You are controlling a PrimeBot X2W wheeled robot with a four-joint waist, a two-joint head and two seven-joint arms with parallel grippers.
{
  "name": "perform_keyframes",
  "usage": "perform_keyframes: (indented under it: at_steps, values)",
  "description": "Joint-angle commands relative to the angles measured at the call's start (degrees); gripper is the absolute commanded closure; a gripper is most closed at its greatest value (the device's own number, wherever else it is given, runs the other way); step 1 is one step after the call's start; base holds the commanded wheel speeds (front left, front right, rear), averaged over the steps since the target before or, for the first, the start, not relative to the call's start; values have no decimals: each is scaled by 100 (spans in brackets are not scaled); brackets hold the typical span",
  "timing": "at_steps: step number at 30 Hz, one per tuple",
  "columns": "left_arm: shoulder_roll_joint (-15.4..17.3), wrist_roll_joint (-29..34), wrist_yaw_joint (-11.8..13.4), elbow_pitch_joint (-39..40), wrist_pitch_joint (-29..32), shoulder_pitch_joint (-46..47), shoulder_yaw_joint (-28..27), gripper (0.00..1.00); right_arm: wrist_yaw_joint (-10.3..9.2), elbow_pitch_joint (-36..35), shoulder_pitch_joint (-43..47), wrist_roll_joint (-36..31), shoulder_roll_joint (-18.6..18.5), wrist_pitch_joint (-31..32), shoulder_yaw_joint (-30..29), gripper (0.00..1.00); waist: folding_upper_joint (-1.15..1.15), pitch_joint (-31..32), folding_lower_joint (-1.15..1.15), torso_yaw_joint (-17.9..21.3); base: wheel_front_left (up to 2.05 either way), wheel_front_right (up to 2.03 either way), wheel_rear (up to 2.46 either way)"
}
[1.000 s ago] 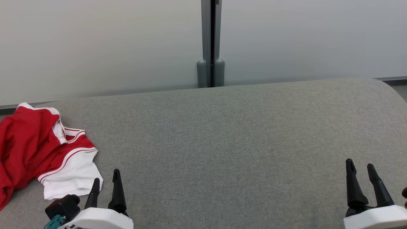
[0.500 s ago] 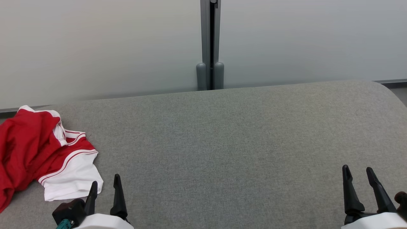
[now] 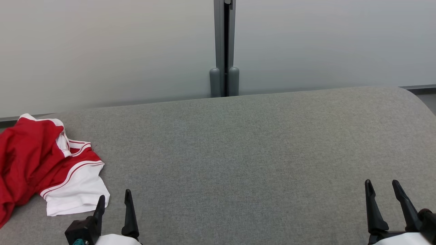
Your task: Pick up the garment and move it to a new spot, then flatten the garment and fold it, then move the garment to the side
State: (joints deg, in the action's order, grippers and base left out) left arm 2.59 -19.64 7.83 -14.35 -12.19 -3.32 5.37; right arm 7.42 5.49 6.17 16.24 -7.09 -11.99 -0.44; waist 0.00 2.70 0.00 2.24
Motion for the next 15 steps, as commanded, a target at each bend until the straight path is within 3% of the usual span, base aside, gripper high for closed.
perform_keyframes:
  at_steps: [1, 15]
  values:
    - [36, 135, 43, 38, -48, -28, 7, 0, 11, -54, 23, -143, -47, -71, -14, 0, 0, -4, 0, 12, 0, 0, 0]
    - [41, 685, 142, 18, -193, -95, 70, 0, 12, -69, 123, -676, -48, -215, 4, 0, 0, 46, 0, 79, 0, 0, 0]
